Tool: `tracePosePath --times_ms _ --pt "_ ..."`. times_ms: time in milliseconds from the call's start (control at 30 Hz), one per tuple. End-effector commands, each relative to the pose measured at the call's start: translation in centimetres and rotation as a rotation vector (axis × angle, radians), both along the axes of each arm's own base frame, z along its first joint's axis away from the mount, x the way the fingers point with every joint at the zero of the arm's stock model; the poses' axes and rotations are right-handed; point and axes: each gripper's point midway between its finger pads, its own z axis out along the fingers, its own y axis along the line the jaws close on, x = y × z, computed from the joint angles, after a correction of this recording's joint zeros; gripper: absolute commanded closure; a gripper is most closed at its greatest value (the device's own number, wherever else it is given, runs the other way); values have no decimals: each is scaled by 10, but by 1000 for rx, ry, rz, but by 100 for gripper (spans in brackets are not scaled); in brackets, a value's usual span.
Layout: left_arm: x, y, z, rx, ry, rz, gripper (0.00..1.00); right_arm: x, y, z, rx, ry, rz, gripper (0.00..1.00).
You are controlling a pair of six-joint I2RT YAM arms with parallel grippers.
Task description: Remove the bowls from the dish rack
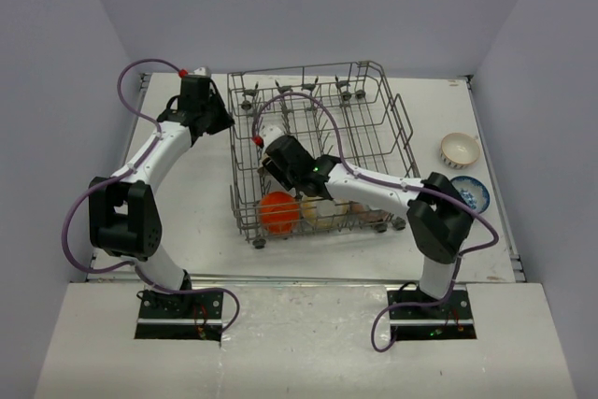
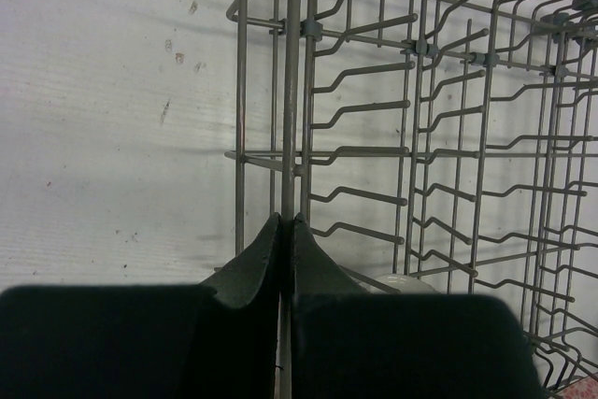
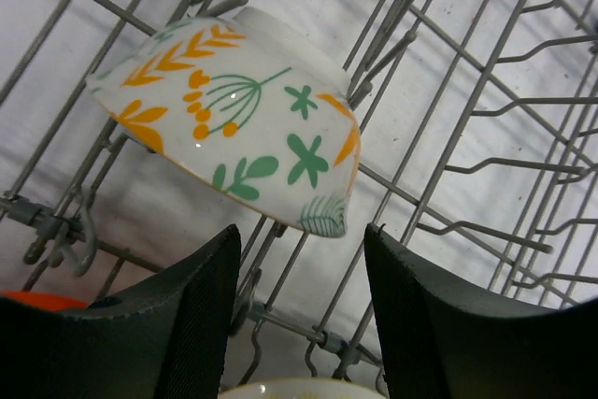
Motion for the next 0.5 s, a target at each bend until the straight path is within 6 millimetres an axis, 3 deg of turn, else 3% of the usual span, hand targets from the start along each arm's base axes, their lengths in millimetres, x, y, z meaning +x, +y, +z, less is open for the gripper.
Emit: tracePosePath --times_ms 0,167,467 --pt "-15 26 -29 63 110 63 100 -3 4 75 121 -144 -29 44" --pt "-12 26 -25 57 108 62 100 -3 5 81 111 -145 -12 43" --pt "-8 28 -26 50 109 63 100 18 30 59 51 -138 30 43"
